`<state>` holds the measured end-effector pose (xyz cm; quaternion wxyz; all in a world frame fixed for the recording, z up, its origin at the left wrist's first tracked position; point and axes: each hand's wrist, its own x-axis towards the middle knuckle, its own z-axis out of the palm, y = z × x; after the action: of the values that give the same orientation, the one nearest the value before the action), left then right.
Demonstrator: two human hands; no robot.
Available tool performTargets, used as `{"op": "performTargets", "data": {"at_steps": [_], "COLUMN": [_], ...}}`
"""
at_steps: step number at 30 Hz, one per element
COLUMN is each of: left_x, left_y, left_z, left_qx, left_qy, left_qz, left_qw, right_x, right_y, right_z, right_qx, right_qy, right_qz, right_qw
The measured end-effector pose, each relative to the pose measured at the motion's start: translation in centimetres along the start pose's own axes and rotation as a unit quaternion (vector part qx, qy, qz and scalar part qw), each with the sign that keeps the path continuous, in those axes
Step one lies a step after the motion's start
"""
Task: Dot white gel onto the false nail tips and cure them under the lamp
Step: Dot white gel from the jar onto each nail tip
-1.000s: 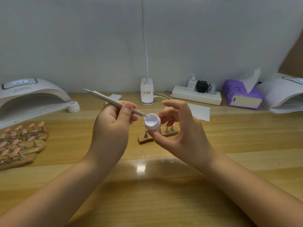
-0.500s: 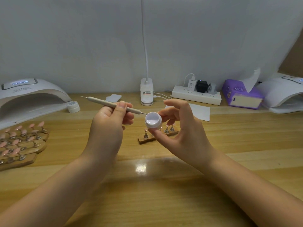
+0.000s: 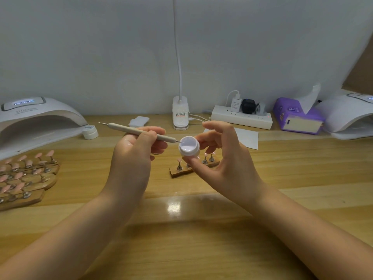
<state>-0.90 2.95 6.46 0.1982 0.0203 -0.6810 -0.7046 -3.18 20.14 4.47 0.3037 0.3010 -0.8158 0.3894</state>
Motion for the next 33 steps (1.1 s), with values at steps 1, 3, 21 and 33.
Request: {"op": "performTargets", "data": {"at_steps": [1,3,21,33], "left_x": [0.00,-0.03,-0.22,-0.17], "left_y": [0.00,0.02,0.46,0.20], "left_z": [-0.01,-0.05,-0.03,0.07], "left_qx": [0.001,0.003,-0.026,-0.041], "left_qy": [0.001,0.006,0.014,0.008], "left_qz": [-0.001,-0.001,0.005,-0.018], "left_qw": [1.000,1.000,1.000,0.999], "right_x": [0.03,0.10,-0.05,0.03], "right_y": [0.02,0.03,0.03,0.00], "right_z": [-0.03,-0.03,0.16,0.28], "right_qx": [0.001,0.003,0.001,0.009], "right_qy": [0.001,0.002,-0.003,0.002], "right_qz": [0.002,0.005,0.004,0.003], "right_qw": [1.000,1.000,1.000,1.000]}}
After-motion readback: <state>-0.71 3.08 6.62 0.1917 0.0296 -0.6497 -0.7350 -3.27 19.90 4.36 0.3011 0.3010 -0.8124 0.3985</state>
